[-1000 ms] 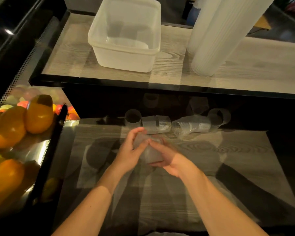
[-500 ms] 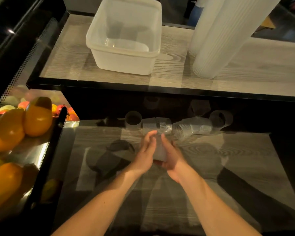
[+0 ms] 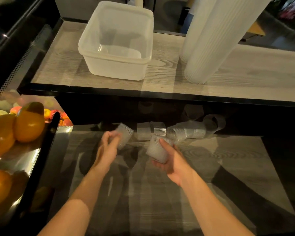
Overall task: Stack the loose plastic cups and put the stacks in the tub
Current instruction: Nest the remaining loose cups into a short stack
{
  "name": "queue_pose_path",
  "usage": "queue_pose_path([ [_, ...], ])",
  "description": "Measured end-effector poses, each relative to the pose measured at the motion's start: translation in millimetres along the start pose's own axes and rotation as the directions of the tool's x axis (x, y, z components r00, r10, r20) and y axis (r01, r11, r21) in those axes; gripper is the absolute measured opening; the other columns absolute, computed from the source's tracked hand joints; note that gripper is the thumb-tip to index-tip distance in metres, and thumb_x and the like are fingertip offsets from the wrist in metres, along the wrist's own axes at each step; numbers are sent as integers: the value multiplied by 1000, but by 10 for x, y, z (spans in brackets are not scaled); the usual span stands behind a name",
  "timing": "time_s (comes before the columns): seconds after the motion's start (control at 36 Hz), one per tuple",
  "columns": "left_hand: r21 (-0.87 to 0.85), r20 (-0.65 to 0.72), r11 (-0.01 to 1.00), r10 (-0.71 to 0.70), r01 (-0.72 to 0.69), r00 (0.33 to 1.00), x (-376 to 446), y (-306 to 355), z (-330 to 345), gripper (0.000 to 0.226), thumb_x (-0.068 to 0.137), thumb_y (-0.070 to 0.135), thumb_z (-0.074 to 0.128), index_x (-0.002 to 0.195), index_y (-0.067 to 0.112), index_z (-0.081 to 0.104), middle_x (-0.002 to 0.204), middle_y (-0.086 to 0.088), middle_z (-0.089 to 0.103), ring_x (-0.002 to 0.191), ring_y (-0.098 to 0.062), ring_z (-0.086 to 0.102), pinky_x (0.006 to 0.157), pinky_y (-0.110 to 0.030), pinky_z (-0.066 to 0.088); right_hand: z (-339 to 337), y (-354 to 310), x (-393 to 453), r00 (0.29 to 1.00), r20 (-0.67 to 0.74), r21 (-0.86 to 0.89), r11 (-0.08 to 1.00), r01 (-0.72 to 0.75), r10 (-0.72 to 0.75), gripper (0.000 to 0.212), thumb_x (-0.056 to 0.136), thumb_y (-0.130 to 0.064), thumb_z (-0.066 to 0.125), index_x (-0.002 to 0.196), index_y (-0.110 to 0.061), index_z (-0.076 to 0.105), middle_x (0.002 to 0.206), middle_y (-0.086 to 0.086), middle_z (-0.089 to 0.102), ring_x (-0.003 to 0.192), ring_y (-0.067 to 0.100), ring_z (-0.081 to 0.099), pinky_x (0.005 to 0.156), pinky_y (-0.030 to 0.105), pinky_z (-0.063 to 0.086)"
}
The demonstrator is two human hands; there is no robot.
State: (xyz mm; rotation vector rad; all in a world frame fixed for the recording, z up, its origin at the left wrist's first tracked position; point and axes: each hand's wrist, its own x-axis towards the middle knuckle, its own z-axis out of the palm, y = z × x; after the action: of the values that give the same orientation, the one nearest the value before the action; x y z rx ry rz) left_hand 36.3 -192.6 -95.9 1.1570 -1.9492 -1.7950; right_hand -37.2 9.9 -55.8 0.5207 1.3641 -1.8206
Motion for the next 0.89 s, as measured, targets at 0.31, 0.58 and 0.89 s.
queue_pose_path([
  [0.31, 30, 546, 991, 90, -127, 833, -552, 162, 384, 73, 91, 21, 67, 143, 36, 18, 136, 12, 45, 121, 4, 49, 88, -7, 45, -54, -103, 85, 994, 105, -152, 987, 58, -43, 98, 72, -51, 86, 154, -20, 41, 133, 15, 68, 115, 31, 71, 96, 50, 59],
  [0.58, 514, 699, 732, -54, -448, 713, -378, 264, 580, 74, 97, 51, 48, 155, 39, 4, 162, 9, 12, 151, -23, 3, 122, -46, 12, -250, -233, -9, 997, 50, -356, 932, 66, -51, 77, 64, -54, 79, 135, -39, 50, 130, 9, 68, 114, 28, 69, 87, 45, 62],
  [0.89, 838, 412, 280, 237, -468, 880, 296, 201, 681, 68, 87, 53, 62, 145, 28, 37, 133, -5, 53, 119, -30, 44, 103, -39, 34, -335, -106, 59, 989, -126, -94, 993, 65, -77, 51, 82, -36, 80, 127, -26, 57, 123, 11, 67, 107, 31, 69, 78, 46, 61],
])
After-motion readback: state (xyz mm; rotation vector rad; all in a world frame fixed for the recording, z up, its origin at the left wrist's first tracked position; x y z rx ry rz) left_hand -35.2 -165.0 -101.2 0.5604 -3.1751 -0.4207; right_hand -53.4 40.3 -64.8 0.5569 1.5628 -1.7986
